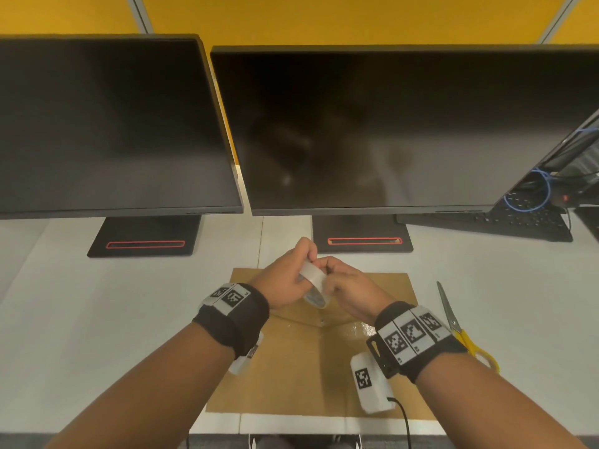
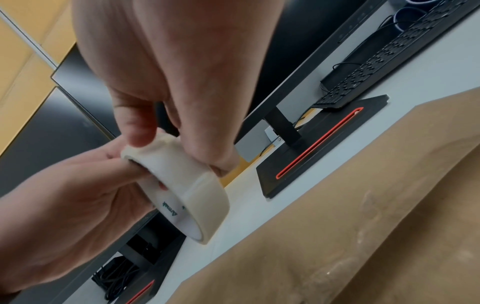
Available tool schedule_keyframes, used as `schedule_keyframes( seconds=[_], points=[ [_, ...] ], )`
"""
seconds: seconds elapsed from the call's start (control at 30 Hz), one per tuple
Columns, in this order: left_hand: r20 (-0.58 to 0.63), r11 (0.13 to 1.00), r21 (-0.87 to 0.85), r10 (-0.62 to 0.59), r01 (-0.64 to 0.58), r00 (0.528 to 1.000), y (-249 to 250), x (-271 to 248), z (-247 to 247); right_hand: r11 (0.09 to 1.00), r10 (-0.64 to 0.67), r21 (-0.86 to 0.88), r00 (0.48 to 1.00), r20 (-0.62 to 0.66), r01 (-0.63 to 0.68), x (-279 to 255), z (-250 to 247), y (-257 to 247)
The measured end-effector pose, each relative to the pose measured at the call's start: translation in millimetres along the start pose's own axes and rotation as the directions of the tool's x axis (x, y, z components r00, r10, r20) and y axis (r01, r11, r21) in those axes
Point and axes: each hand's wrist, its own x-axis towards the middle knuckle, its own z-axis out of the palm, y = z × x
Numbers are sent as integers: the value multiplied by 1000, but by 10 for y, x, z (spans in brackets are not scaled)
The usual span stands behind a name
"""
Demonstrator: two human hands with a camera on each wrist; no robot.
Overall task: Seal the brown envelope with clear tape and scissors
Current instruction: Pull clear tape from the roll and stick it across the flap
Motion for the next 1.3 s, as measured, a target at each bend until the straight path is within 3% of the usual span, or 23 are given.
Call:
schedule_keyframes(
  seconds=[0.07,0.2,0.53,0.73,0.87,0.97,1.03,1.17,1.3],
  points=[
    [-12,999,-25,-21,21,1000,-43,1,-8,999,-49,1,998,-38,49,-41,-28,-8],
    [-37,996,-71,-61,59,997,-146,-7,-23,951,-204,-234,979,11,201,-158,-62,-55],
    [12,986,-157,-52,54,999,-249,-11,-25,840,-372,-442,927,-47,315,-158,-50,-64],
    [98,969,-231,-62,83,993,-198,-31,-56,669,-461,-632,885,60,391,-129,-70,-128],
    [145,961,-246,-91,125,985,-175,-29,-57,477,-535,-745,826,175,467,-96,-84,-152],
    [184,942,-281,-134,183,974,-170,-42,-54,265,-547,-841,792,272,472,-103,-55,-175],
    [213,925,-301,-171,231,962,-170,-45,-62,190,-518,-868,798,307,458,-113,-27,-168],
    [259,904,-321,-203,283,944,-168,-41,-54,172,-407,-897,858,312,407,-131,29,-164],
    [269,896,-339,-199,286,942,-122,-38,-37,153,-362,-901,872,331,405,-144,70,-160]
  ],
)
